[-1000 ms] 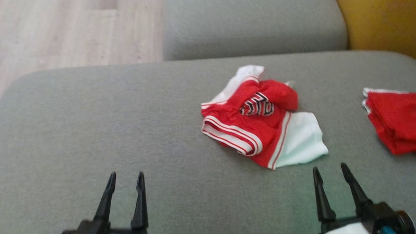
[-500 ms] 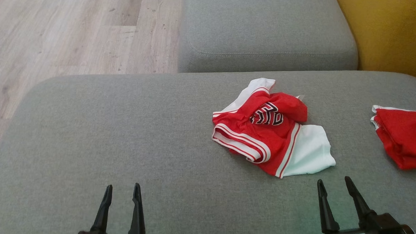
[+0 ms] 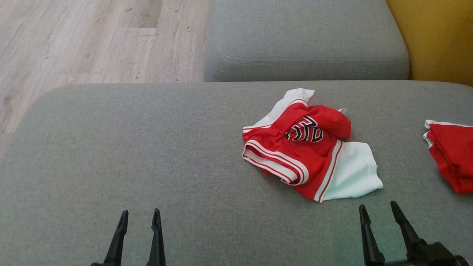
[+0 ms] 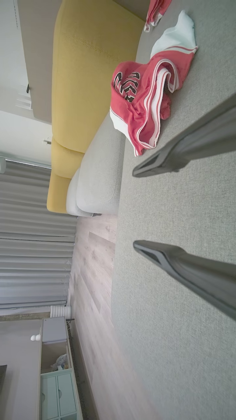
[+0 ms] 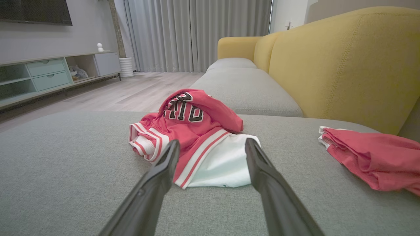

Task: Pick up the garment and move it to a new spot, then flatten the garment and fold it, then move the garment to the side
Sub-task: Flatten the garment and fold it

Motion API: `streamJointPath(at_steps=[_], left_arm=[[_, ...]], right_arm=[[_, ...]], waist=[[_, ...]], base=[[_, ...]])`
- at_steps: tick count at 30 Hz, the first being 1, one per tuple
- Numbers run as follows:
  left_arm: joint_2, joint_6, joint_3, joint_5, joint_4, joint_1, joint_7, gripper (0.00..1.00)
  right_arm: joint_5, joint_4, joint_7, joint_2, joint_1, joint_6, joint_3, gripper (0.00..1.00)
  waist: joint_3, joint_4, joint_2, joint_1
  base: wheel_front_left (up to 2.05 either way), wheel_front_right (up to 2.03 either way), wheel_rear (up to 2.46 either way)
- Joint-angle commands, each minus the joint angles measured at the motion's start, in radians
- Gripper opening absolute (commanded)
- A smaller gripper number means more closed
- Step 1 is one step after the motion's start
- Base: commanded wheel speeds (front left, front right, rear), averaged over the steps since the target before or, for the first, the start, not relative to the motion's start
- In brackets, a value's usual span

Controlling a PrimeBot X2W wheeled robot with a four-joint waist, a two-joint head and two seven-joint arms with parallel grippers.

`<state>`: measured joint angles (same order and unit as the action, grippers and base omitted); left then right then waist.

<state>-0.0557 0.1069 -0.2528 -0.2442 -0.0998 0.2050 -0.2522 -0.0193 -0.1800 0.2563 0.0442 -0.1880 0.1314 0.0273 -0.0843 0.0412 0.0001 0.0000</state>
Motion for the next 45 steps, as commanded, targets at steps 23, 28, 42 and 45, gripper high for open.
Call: streamJointPath(at_steps=[23, 28, 42, 45], left_arm=[[0.005, -0.034, 0.002, 0.086, -0.04, -0.045, -0.01, 1.0], [0.005, -0.064, -0.035, 0.104, -0.113, -0.09, -0.01, 1.0], [0.005, -0.158, -0.196, 0.033, -0.448, -0.392, -0.01, 1.0], [0.005, -0.165, -0.203, 0.016, -0.518, -0.47, -0.01, 1.0]], right_arm=[[0.0, 0.032, 0.006, 0.006, 0.045, -0.001, 0.086, 1.0], [0.009, 0.04, 0.006, 0.006, 0.055, -0.001, 0.116, 1.0], [0.005, 0.069, 0.006, 0.015, 0.12, -0.001, 0.172, 1.0], [0.003, 0.073, 0.006, 0.014, 0.141, -0.001, 0.174, 1.0]], waist=[[0.02, -0.089, -0.0001, 0.0], [0.05, -0.159, -0.0001, 0.0], [0.207, -0.371, -0.0001, 0.0], [0.246, -0.408, -0.0001, 0.0]], base=[[0.0, 0.0, 0.0], [0.0, 0.0, 0.0], [0.0, 0.0, 0.0], [0.0, 0.0, 0.0]])
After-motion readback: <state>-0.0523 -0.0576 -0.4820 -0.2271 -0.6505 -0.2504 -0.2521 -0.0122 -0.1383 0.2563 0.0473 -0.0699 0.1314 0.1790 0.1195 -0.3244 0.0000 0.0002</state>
